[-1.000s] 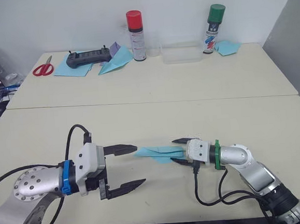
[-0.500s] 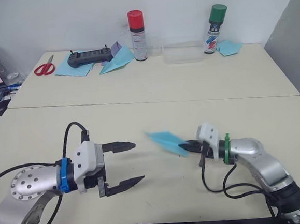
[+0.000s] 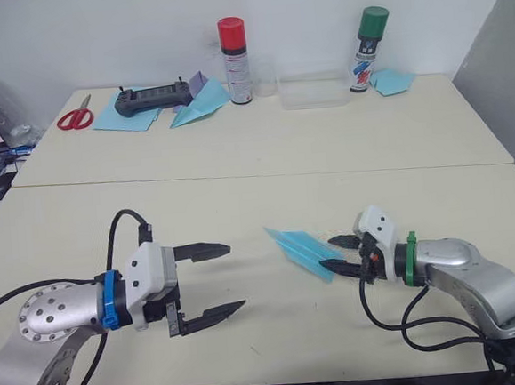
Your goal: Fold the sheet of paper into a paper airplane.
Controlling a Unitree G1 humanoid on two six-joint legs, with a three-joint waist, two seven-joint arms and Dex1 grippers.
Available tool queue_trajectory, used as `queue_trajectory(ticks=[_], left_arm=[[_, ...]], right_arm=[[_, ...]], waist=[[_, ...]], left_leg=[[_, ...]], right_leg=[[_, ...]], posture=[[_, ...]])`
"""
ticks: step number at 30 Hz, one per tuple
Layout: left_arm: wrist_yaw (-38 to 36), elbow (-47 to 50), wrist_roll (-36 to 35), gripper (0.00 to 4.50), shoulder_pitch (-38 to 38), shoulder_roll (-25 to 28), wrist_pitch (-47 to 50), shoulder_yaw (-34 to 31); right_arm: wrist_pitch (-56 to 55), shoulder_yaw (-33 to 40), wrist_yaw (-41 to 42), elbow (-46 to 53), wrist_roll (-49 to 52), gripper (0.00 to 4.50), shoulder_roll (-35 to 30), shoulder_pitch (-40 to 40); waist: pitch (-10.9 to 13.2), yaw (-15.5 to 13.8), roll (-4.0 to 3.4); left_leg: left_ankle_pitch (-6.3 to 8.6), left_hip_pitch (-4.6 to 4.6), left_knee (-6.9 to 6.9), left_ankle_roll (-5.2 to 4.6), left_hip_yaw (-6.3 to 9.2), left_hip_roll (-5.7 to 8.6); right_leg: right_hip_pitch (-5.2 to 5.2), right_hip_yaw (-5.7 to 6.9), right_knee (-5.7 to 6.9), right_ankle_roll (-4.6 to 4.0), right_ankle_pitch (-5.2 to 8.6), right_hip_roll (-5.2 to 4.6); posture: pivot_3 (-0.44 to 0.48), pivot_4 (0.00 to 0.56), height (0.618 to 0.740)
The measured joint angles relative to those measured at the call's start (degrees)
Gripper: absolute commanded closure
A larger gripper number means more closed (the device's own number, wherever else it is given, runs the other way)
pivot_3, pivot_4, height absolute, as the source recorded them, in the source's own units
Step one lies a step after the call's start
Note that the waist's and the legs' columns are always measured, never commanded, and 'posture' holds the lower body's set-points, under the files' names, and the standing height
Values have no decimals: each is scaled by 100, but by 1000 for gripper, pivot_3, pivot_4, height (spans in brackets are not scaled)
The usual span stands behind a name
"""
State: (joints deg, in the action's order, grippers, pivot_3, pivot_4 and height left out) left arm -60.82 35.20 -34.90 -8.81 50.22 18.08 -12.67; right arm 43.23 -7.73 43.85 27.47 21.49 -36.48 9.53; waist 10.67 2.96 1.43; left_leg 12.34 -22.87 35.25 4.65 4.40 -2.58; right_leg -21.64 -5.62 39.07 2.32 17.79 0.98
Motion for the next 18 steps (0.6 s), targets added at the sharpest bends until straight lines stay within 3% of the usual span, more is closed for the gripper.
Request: queue_trajectory(ticks=[2, 3, 7, 12, 18], left_arm=[[1, -5, 31, 0, 30, -5, -14, 21], [2, -7, 53, 0, 39, -15, -31, 53], [-2, -10, 117, 0, 37, -55, -101, 118], [5, -19, 103, 0, 90, -52, -75, 116], [67, -126, -388, 0, 540, 401, 701, -230]], right_arm=[[-115, 3, 1, 55, -15, 182, -85, -1], [-227, 4, -4, 95, -68, 34, -156, -7], [-707, 168, -12, 307, -230, 34, -249, 15], [-1087, 152, 47, 517, -237, 1293, -181, 49], [-971, -379, -138, 550, -461, 1293, -59, -46]], waist=[[0, 0, 0], [0, 0, -1], [0, -3, 0], [0, 0, 0], [0, 5, 0]], left_leg=[[0, 0, 0, 0, 0, 0], [0, 0, 0, 0, 0, 0], [0, 0, -1, 0, 0, -1], [0, 0, 0, 0, 1, 0], [0, 0, 0, 0, 3, -2]], right_leg=[[0, 0, 0, 0, 0, 0], [0, 0, 0, 0, 0, 0], [-1, 0, 1, 0, 0, 0], [1, 0, 0, 0, 0, -1], [0, 2, 4, 1, 0, 2]], posture=[[0, 150, 740], [0, 150, 740], [0, 150, 740], [0, 150, 740], [0, 150, 740]])
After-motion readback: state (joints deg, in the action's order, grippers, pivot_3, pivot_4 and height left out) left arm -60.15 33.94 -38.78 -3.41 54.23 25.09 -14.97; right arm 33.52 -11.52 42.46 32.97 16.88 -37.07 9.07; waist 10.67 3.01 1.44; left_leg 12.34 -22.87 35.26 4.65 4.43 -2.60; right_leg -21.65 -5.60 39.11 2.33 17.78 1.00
